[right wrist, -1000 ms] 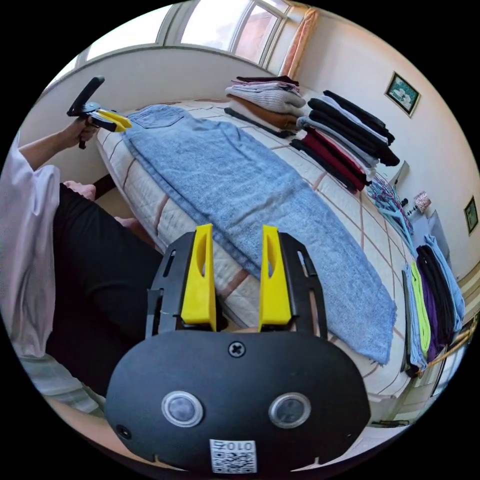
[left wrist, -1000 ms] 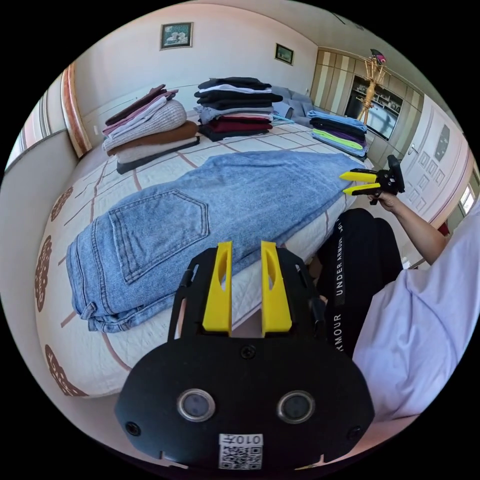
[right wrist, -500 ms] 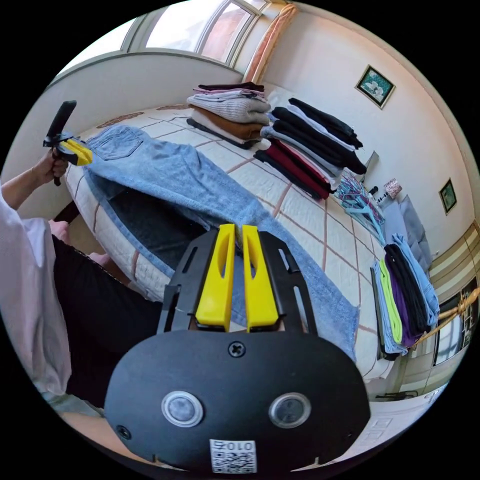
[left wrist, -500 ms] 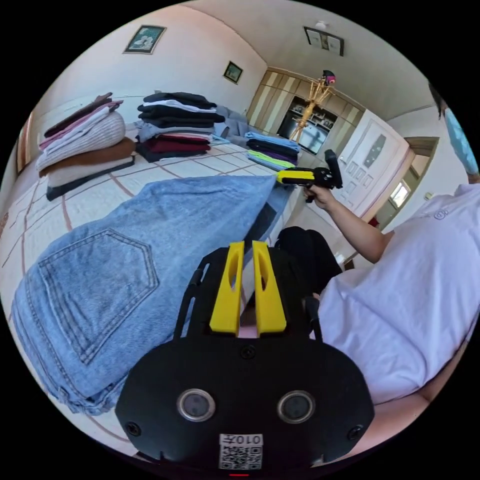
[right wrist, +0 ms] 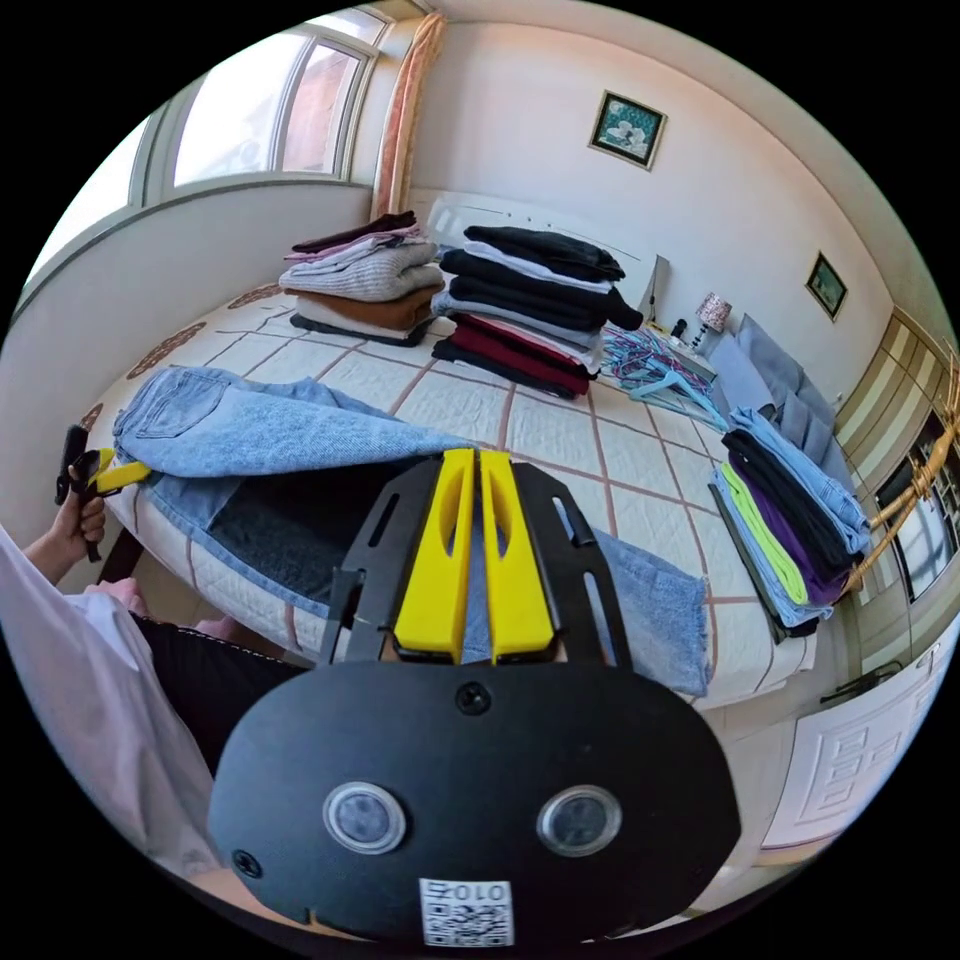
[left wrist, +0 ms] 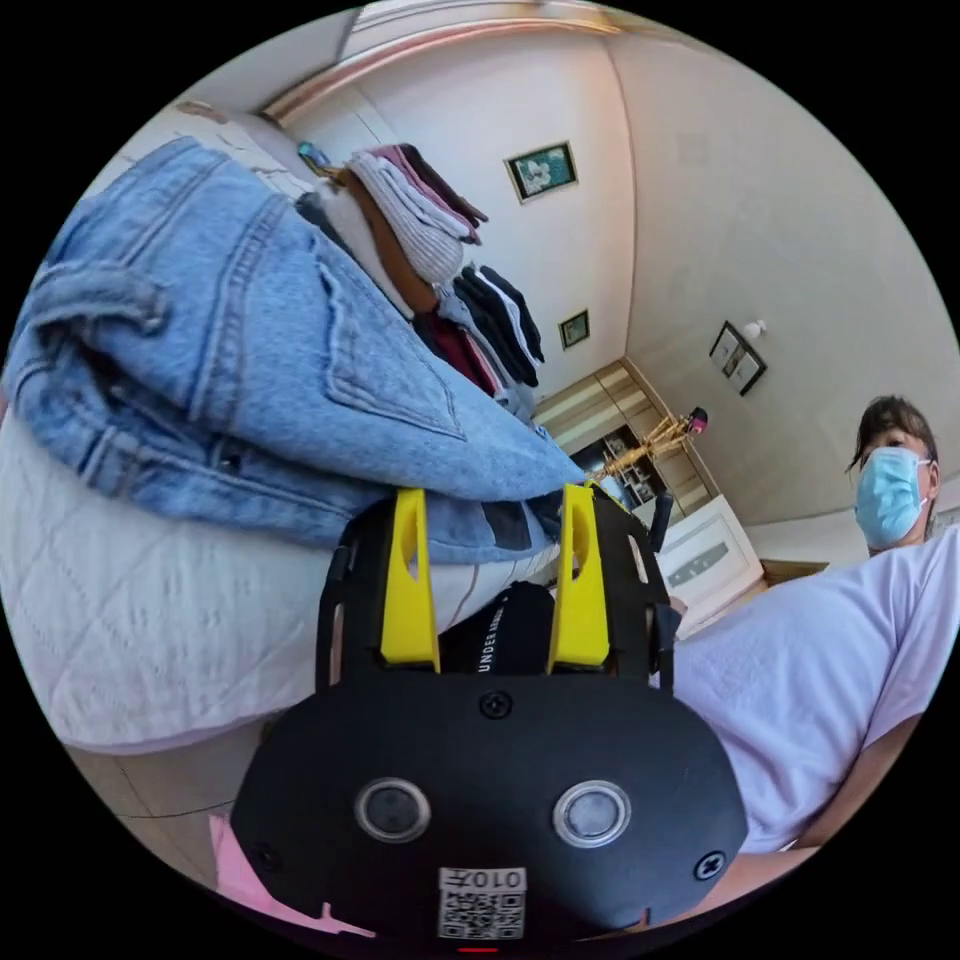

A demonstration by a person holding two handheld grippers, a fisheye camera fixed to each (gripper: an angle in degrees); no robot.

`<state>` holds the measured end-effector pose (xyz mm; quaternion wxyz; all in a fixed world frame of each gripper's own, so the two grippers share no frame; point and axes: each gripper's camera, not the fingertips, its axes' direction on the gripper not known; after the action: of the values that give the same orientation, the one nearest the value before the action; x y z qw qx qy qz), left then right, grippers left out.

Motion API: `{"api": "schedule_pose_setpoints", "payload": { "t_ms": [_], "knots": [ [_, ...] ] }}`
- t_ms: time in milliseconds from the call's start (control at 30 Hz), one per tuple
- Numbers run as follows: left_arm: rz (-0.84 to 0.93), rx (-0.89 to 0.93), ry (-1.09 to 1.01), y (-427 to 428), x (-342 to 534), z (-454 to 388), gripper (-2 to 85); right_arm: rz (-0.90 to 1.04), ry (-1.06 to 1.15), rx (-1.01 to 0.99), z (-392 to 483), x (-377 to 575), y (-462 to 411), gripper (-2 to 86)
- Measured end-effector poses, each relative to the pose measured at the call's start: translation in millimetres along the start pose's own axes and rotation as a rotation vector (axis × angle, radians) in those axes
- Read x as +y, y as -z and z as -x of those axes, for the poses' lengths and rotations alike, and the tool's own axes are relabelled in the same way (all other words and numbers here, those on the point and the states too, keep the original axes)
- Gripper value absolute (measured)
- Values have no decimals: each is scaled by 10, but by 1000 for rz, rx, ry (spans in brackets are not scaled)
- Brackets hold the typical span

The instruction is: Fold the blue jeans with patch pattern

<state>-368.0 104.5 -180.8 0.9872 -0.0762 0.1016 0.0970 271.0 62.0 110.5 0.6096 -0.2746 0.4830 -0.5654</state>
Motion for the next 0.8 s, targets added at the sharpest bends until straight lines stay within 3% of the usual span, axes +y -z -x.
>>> {"api": "schedule_pose_setpoints", "payload": {
  "t_ms": [67, 233, 400, 600, 800],
  "knots": [
    [-118, 11, 50, 284, -31, 164, 171, 3, -8, 7, -42, 90, 14, 32],
    [-201, -30, 111, 605, -226, 307, 128, 22, -36, -24, -241, 409, -8, 33],
    [-302, -25, 241, 834, -323, 340, 73, 149, -148, -243, -638, 930, -250, 53],
    [-250, -22, -42, 749, -1115, -683, 73, -30, -553, -732, -1358, 1766, -180, 93],
    [-244, 21, -290, 584, -1544, -1467, 76, -84, -766, -937, -1682, 2085, -613, 122]
  ]
}}
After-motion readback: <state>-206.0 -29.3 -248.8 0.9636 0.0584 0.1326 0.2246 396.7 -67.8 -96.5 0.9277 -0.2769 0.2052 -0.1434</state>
